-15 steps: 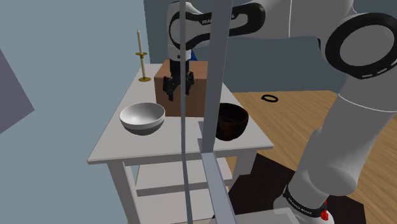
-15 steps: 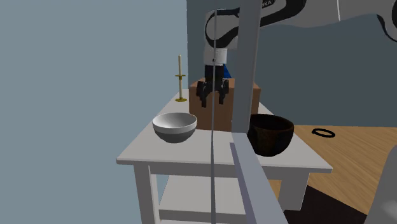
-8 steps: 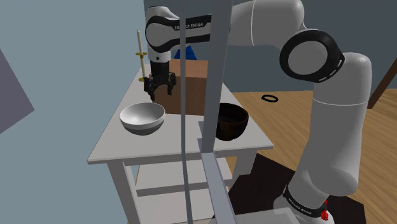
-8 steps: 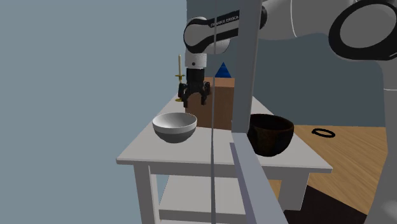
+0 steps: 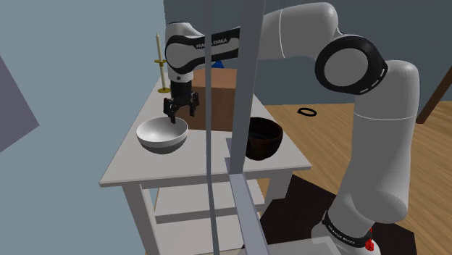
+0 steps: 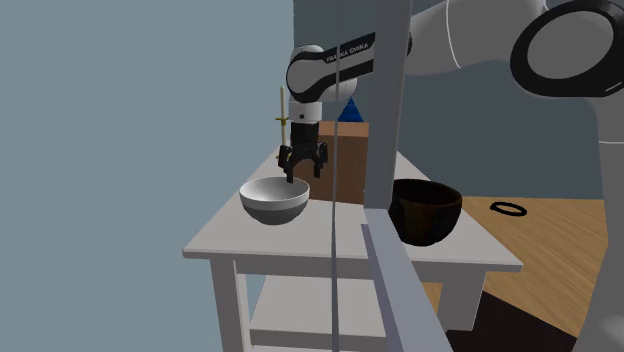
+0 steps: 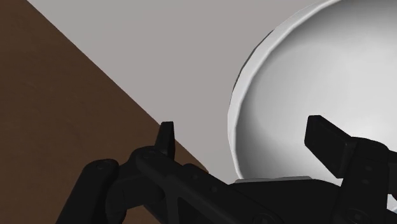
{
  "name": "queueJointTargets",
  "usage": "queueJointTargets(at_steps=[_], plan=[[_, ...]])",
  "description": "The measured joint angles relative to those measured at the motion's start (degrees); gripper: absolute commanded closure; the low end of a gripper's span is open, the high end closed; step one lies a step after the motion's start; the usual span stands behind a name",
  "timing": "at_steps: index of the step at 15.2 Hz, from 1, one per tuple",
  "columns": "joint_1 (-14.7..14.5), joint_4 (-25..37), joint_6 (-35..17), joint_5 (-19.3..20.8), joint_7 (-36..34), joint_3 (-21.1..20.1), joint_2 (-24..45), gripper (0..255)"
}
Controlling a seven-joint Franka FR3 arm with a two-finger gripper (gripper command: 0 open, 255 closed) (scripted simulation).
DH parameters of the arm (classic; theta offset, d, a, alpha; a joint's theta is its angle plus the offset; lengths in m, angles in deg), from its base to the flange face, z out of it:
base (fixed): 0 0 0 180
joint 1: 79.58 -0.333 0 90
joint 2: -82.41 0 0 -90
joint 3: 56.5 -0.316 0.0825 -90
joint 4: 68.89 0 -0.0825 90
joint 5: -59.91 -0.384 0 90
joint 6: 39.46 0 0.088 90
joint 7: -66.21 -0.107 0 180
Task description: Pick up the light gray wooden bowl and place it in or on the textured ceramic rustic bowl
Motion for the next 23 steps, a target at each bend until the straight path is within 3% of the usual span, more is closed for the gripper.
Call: queueJointTargets(at_steps=[6,7,17,23], plan=[[0.01,-0.11,-0.26,0.01,0.02,0.01,0.14,0],[0.01,-0.11,-0.26,0.01,0.02,0.01,0.14,255],[0.01,-0.09,-0.24,0.00,0.03,0.01,0.09,255],[-0.04,3.50,3.56,0.01,-0.11,-0.02,-0.05,255]])
